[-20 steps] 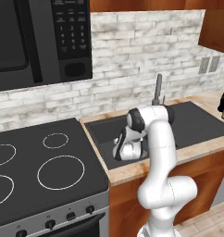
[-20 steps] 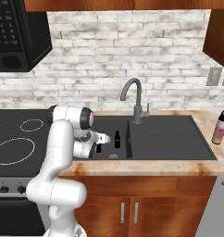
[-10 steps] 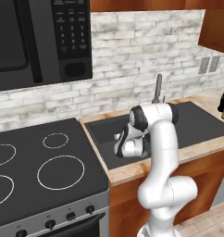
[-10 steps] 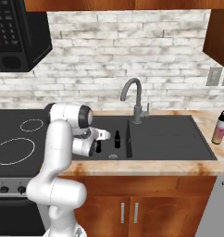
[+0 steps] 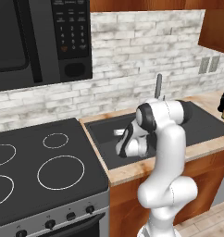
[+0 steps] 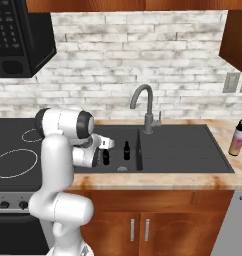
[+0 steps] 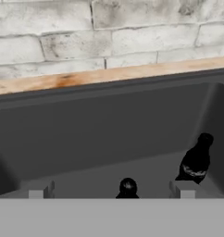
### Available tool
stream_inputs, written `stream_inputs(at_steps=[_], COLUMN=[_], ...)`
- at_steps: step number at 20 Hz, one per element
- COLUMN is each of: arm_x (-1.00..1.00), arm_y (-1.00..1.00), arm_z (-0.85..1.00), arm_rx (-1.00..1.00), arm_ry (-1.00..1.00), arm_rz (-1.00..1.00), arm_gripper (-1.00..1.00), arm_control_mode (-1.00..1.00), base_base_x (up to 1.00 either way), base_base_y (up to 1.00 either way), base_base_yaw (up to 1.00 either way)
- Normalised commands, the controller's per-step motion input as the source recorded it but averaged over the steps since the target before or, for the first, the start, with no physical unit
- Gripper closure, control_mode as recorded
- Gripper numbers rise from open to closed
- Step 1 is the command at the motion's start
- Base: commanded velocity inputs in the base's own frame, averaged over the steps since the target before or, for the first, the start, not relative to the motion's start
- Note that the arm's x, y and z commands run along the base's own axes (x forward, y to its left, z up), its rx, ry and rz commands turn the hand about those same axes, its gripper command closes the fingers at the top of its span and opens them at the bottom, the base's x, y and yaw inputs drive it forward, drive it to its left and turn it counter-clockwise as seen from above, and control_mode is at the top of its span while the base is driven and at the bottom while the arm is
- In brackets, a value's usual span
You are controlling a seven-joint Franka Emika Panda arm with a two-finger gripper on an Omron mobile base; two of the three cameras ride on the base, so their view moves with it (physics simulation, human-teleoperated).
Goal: Place the large bottle from the dining counter next to the other large bottle outside the sink, and place the small bottle from the dining counter next to the other small bottle inside the sink.
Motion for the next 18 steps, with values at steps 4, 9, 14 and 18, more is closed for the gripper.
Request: stream_inputs(at_steps=[4,9,14,18], arm_x=[-0.69,-0.59,-0.31,0.00], arm_y=[0.01,0.00,0.00,0.00], arm_z=[0.33,0.43,0.68,0.76], arm_rx=[0.04,-0.01,-0.01,0.00], arm_ry=[0.00,0.00,0.00,0.00], arm_rz=[0.02,0.07,0.07,0.05], arm_gripper=[-1.00,-1.00,-1.00,-1.00], arm_control_mode=[-1.00,-1.00,-1.00,-1.00], base_base_x=[0.00,0.00,0.00,0.00], base_base_y=[0.00,0.00,0.00,0.00], base_base_yaw=[0.00,0.00,0.00,0.00])
